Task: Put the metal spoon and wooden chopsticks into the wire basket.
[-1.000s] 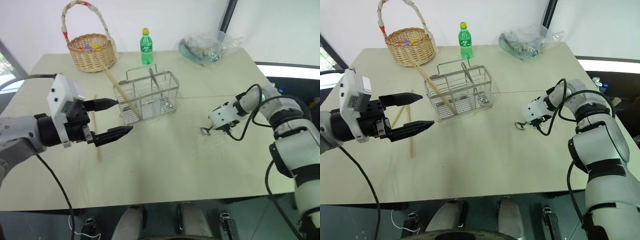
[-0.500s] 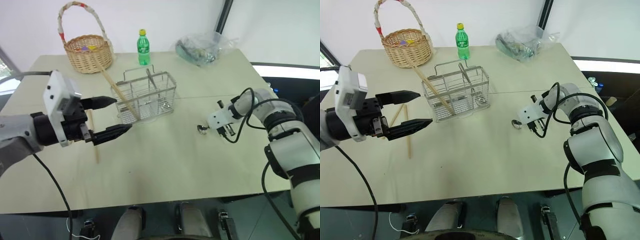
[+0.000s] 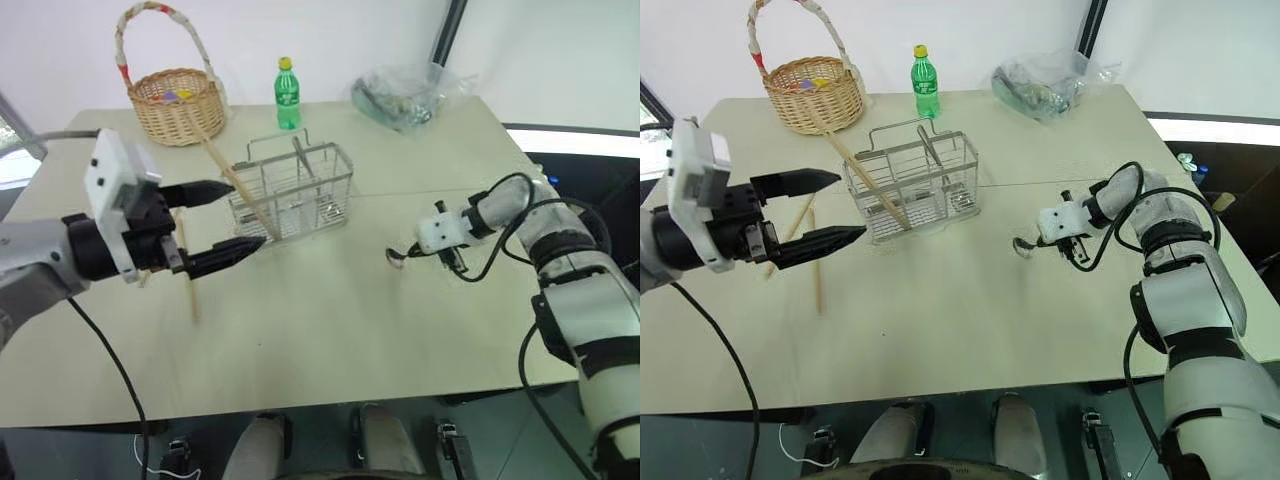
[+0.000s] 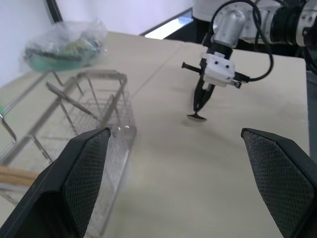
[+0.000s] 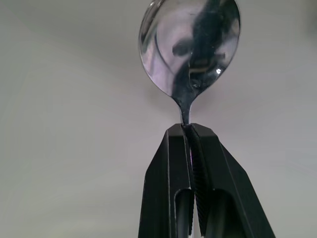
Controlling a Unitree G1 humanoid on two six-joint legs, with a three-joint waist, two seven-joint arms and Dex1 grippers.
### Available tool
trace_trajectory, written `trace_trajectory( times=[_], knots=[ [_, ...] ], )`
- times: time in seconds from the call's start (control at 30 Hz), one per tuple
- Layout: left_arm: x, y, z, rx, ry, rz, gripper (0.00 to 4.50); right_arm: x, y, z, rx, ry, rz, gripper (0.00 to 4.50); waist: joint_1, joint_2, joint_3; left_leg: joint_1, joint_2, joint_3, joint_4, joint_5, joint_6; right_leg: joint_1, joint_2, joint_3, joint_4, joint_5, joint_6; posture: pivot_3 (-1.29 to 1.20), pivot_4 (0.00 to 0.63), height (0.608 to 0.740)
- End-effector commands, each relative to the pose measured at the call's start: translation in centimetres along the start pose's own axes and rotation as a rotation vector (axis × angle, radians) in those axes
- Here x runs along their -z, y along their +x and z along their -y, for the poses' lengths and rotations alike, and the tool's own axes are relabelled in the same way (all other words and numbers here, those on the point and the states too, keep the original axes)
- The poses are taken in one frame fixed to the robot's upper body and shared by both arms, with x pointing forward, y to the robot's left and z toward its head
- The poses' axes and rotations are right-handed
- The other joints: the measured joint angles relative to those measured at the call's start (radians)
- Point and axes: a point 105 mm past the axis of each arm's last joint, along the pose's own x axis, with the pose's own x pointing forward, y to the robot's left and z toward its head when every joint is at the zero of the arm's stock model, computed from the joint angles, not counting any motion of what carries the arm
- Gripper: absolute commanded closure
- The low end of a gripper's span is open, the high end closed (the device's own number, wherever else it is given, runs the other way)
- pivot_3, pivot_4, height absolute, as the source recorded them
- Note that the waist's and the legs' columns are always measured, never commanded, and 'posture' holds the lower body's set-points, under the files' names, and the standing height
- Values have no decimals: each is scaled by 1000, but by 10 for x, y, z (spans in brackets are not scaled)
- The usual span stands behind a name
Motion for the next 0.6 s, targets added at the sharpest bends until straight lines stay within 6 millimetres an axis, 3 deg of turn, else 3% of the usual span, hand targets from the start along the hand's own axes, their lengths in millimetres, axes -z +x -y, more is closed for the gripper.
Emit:
trace_trajectory(
  times=[0.03,0.17,0.3,0.43,0.6],
  knots=[
    [-11,-2,-10,-26,43,47,0,-62,-42,23,146,61,353,4445,3,0,0,0,0,-1,0,0,0,0,0,0,0,0,0,0,150,674],
    [-14,-3,-19,-42,49,61,0,-129,-82,24,225,228,675,4445,23,3,1,-2,2,-4,-1,0,0,-2,0,-1,0,0,0,0,150,674],
    [-13,-1,-26,-45,61,66,0,-172,-102,47,404,347,872,4445,30,2,1,-2,2,-3,-1,0,0,-3,-1,0,0,-1,-3,0,150,674],
    [-17,2,-28,-33,75,79,0,-180,-97,79,599,435,916,4445,32,0,0,-2,2,-3,0,0,0,-2,-1,0,-1,-1,-6,0,150,674],
    [-18,3,-28,-34,83,88,0,-161,-70,109,791,529,847,4445,34,0,0,-3,0,-3,0,0,1,-7,-1,0,-1,1,-2,0,150,674]
  ],
)
